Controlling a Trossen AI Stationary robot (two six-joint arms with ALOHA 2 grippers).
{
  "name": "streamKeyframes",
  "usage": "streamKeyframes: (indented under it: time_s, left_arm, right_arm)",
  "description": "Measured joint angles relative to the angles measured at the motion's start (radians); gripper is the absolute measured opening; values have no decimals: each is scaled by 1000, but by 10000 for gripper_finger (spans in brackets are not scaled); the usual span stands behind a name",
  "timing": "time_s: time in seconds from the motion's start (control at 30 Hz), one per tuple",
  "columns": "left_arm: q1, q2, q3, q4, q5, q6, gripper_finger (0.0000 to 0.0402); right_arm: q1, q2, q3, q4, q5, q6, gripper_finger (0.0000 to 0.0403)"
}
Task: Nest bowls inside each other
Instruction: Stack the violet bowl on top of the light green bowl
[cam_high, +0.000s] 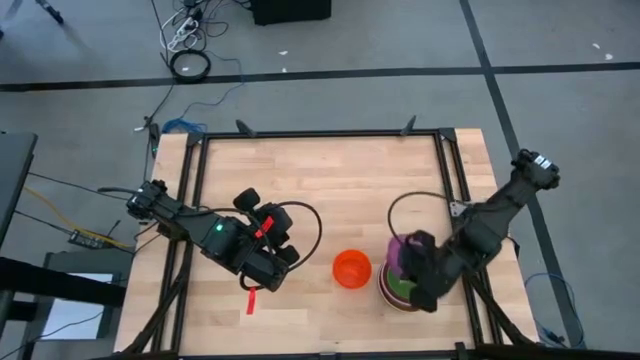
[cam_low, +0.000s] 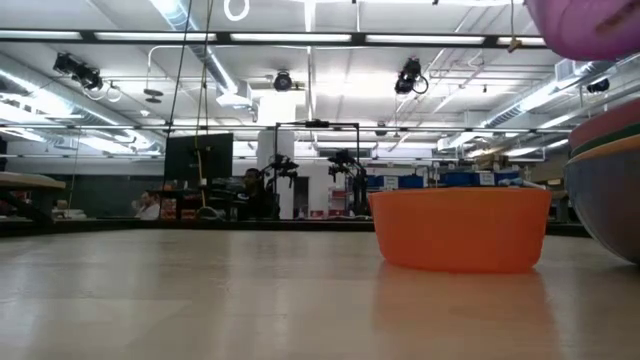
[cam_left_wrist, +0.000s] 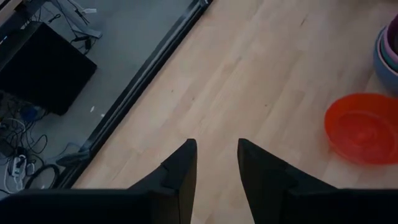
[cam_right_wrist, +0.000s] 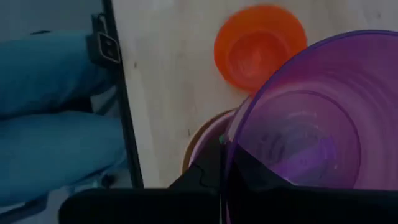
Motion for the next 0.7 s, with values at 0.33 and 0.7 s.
streamKeyframes:
  time_s: [0.33, 0.7]
  left_arm:
    - [0, 41, 0, 1, 11, -5, 124]
    - [8, 81, -1, 12, 1, -5, 124]
  right_arm:
    - [82, 136, -1, -44, 0, 107, 0]
    - [81, 247, -1, -18, -157, 143, 3]
